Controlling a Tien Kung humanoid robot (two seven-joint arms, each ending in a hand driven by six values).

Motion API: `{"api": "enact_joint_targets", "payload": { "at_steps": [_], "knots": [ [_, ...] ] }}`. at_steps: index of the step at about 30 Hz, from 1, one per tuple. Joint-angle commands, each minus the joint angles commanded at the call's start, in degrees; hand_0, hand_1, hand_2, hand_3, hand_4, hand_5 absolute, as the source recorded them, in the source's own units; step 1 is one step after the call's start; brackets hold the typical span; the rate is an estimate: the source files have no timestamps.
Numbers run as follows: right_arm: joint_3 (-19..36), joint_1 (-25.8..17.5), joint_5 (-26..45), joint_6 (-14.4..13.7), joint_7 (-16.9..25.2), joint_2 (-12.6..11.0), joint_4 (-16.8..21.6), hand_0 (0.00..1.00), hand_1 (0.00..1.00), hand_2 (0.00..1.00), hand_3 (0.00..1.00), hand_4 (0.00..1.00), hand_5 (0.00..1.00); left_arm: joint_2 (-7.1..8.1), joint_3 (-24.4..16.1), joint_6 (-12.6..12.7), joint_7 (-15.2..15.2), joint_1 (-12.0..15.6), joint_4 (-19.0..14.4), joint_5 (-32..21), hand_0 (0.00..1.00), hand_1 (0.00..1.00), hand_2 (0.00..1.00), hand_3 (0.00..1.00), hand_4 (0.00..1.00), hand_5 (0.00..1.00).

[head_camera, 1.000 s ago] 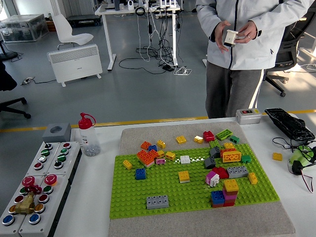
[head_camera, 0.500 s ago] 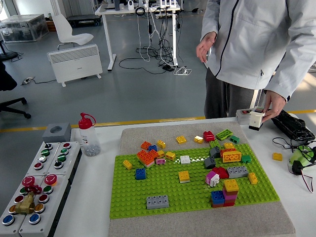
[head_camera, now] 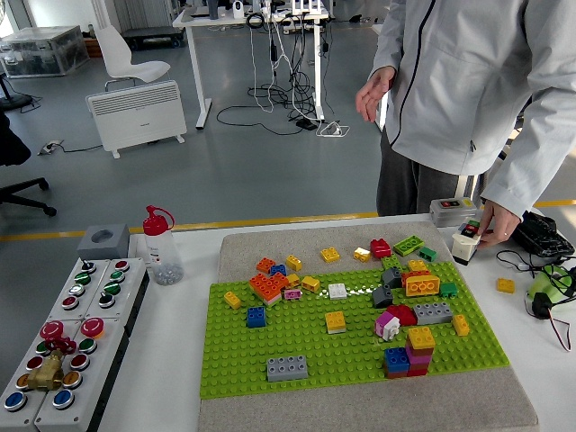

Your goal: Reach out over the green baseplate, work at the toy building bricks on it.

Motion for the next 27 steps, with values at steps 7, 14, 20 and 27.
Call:
{"api": "enact_joint_targets", "payload": {
  "at_steps": [7, 14, 20, 27],
  "knots": [
    [0.19, -0.03, 0.31, -0.29, 0.73, 0.14, -0.1, 0.747, 0.713, 0.755, 0.71, 0.421, 0.401, -0.09, 0.45, 0.0, -0.23, -0.41, 0.0, -0.55, 0.675, 0.684, 0.664, 0.616, 0.358, 0.998],
    [0.02, 0.05, 1.13, -0.85, 1.7, 0.4, -0.19, 0.723, 0.689, 0.735, 0.676, 0.418, 0.401, -0.04, 0.22, 0.27, -0.54, -0.81, 0.0, -0.78, 0.674, 0.683, 0.663, 0.613, 0.356, 0.998],
    [-0.03, 0.28, 1.4, -0.99, 2.09, 0.55, -0.18, 0.729, 0.681, 0.729, 0.662, 0.417, 0.4, 0.01, -0.3, 0.51, -0.56, -0.84, 0.0, -0.55, 0.675, 0.683, 0.662, 0.615, 0.356, 0.998],
    [0.08, 0.58, 2.33, -0.83, 2.81, 0.62, -0.28, 0.739, 0.686, 0.736, 0.656, 0.414, 0.388, -0.14, -0.52, 0.54, -0.2, -0.93, 0.0, -0.08, 0.675, 0.684, 0.663, 0.613, 0.356, 0.998]
  ]
}}
